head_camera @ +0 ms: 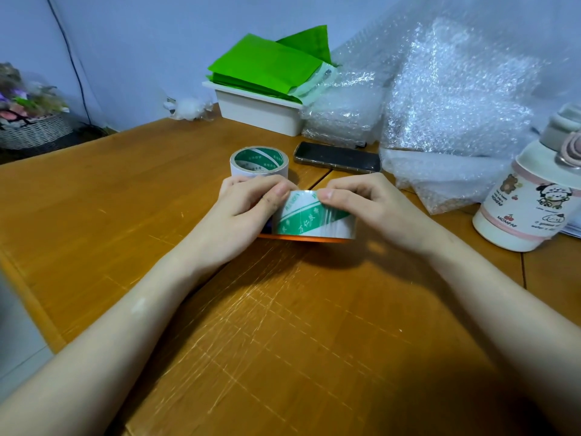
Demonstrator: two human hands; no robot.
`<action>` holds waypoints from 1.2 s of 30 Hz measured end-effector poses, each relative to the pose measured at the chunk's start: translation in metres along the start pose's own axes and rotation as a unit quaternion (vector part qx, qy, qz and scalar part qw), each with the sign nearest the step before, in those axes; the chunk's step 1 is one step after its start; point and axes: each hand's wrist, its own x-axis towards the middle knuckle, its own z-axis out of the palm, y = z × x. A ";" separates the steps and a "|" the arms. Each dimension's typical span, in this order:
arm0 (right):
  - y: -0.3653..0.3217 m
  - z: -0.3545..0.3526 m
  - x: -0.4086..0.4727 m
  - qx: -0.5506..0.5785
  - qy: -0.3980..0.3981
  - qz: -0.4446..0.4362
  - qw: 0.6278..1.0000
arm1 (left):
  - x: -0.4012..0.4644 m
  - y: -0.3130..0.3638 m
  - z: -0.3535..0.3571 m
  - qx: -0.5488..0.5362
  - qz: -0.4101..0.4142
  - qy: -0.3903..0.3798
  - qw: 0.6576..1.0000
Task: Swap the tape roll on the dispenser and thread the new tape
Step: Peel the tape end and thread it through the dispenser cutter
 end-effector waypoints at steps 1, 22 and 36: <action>0.000 0.000 0.000 0.000 -0.003 -0.001 1.000 | 0.000 0.001 0.000 -0.004 -0.007 0.002 1.000; 0.001 -0.004 0.002 0.026 -0.025 0.001 0.999 | 0.002 0.007 0.001 -0.040 -0.001 0.003 0.999; -0.001 -0.002 0.002 0.002 -0.028 -0.002 1.000 | 0.000 0.007 0.000 -0.027 -0.013 0.020 0.999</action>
